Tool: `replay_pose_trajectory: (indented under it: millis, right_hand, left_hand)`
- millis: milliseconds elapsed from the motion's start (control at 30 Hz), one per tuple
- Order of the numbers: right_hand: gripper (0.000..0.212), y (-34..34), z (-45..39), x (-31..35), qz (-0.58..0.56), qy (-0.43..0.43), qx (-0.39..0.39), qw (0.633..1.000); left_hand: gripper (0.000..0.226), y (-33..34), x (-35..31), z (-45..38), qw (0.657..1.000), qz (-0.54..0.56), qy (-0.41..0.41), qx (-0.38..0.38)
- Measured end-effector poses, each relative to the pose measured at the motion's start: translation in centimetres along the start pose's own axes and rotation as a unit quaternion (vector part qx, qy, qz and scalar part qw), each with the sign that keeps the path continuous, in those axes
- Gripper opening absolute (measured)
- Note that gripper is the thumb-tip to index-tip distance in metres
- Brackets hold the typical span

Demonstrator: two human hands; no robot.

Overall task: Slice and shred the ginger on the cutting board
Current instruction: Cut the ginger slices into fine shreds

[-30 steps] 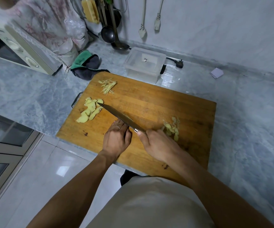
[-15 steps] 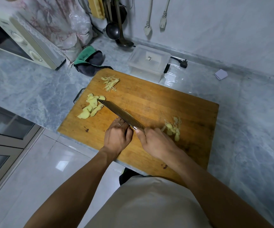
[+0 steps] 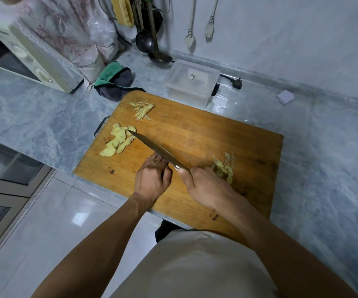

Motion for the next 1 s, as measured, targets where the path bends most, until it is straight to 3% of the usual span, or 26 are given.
replay_pose_trajectory:
  millis: [233, 500, 1000]
  right_hand:
    - [0.055, 0.14, -0.56, -0.09, -0.01, 0.006, 0.003, 1.0]
    - [0.058, 0.62, -0.96, 0.31, 0.009, 0.009, 0.006, 1.0]
    - [0.055, 0.45, -0.48, -0.16, -0.014, 0.008, 0.005, 1.0]
  left_hand:
    - [0.002, 0.24, 0.33, -0.17, 1.0, 0.004, -0.011, 0.006]
    - [0.02, 0.28, 0.59, -0.09, 0.999, 0.005, -0.038, 0.019]
    - [0.012, -0.13, 0.05, -0.06, 1.0, -0.011, -0.019, 0.006]
Point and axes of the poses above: each hand's wrist, its own z-axis away from the middle knuckle, its own y-axis out of the palm, x = y × z, the point moved 5 cm from there along -z, towards the middle knuckle, and after that the axes turned 9 degrees about x, right-handed, at the moved point
